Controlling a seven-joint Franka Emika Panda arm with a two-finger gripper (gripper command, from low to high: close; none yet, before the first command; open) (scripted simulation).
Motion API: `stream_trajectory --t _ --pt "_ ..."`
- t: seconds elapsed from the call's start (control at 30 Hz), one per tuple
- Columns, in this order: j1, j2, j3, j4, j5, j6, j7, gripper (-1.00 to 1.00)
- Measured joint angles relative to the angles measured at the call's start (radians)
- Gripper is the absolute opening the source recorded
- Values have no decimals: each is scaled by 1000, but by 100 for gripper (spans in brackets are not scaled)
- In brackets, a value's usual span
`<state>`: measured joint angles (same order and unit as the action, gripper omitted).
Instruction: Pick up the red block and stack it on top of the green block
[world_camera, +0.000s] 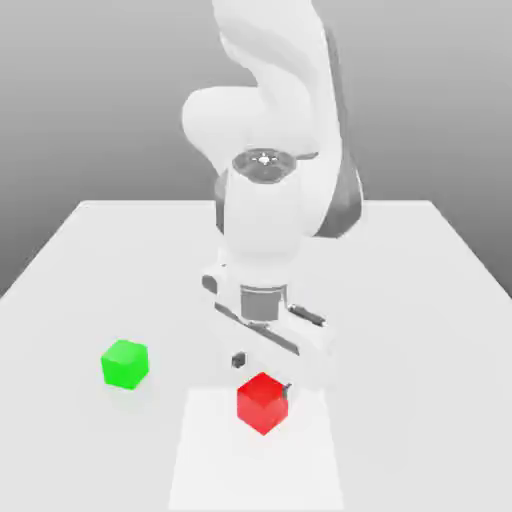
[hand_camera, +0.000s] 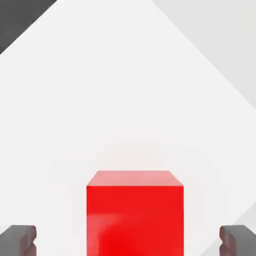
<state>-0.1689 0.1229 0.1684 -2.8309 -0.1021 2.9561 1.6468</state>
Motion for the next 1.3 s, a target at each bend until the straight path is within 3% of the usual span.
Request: stream_trajectory --t 0.07,0.1,0.37,0.63,1.0,1.27,1.3 --pt "37 59 -49 7 -47 49 33 0" --pt "56 84 -72 10 -62 70 44 -100" --pt "46 69 -59 9 -55 60 40 -100" --pt "44 -150 -10 -25 114 -124 -82 -100" --pt "-362 -376 -233 -111 47 -265 215 -100" --pt "-402 -162 -261 -112 85 -51 223 -100" --pt "-400 -132 -261 -111 99 -21 214 100"
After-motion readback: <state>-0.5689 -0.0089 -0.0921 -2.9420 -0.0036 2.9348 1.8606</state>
